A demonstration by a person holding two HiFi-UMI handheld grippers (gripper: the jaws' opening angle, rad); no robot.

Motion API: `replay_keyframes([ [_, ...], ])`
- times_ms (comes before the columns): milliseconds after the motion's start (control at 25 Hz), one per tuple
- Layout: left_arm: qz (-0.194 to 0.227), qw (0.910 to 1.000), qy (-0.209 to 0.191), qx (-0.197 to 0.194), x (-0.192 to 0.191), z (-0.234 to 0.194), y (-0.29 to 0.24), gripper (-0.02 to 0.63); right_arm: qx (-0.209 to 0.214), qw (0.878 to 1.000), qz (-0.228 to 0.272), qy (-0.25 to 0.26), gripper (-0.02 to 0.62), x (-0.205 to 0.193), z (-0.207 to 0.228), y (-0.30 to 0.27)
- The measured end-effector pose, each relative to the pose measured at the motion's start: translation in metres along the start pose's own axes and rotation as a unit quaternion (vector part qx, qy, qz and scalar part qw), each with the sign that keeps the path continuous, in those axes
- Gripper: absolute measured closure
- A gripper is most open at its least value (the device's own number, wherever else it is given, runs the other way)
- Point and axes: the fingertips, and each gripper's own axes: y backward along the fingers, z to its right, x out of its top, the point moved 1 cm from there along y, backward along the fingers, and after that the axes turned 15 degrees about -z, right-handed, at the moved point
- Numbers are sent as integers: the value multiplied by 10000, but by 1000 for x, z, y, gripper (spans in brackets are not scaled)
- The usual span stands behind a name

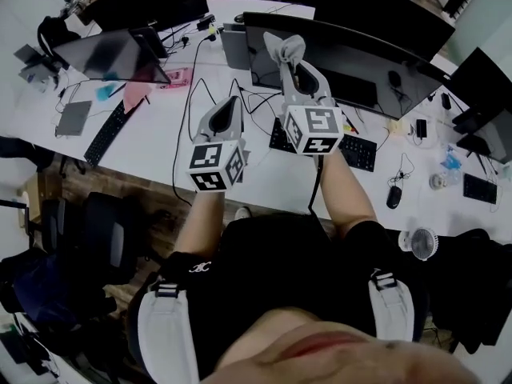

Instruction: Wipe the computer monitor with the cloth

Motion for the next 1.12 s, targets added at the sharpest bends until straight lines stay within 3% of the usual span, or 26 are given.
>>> replay_keyframes([
  [280, 0, 9997, 28, -224, 9, -55, -6, 552, -359, 9993, -79, 27, 555, 24, -10, -77],
  [640, -6, 9988, 108, -470, 8, -110, -13, 552, -819, 9956, -448, -32, 555, 20, -13, -148],
  [1120, -192, 9965, 65, -816, 7, -119, -40, 552, -1328, 9884, -737, -47, 549, 12, 20, -167],
])
